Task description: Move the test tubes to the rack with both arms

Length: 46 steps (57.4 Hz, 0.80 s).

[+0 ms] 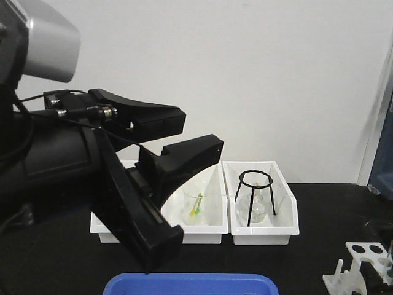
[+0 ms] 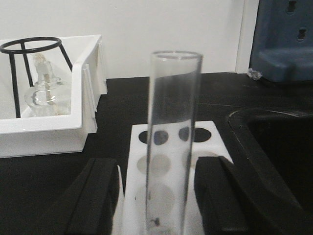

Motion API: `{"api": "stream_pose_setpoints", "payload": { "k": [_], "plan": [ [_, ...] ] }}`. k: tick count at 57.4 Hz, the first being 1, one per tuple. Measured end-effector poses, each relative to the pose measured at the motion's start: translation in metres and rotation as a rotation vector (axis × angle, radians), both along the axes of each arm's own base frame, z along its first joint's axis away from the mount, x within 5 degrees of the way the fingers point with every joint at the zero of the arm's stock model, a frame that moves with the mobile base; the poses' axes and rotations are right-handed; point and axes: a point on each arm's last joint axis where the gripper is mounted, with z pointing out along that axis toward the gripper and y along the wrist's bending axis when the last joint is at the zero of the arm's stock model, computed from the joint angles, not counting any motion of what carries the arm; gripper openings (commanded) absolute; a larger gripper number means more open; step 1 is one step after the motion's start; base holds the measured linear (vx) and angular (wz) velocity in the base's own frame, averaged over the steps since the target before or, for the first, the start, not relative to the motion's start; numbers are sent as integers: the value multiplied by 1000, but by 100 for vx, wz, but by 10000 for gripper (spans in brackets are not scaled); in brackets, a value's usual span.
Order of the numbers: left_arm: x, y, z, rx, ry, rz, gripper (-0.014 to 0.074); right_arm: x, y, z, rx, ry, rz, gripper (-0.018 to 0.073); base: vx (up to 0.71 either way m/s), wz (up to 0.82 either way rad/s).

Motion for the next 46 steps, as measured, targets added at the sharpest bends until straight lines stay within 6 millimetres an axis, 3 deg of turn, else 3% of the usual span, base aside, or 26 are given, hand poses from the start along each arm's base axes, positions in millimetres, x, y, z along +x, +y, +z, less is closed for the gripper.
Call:
{"api": "stream_pose_setpoints", "payload": {
  "k": [19, 34, 40, 46],
  "plan": [
    [0, 0, 0, -1, 3, 0, 410, -8, 1, 43, -27, -162, -5, 429, 0, 0],
    [0, 0, -3, 26, 23, -3, 410, -25, 5, 85, -11, -337, 12, 421, 0, 0],
    [-1, 0, -5, 43, 36, -6, 388, -38, 8, 106, 33, -433, 25, 356, 0, 0],
    [-1, 0, -7, 62, 51, -8, 304, -54, 14, 128, 70, -501, 63, 236, 0, 0]
  ]
}}
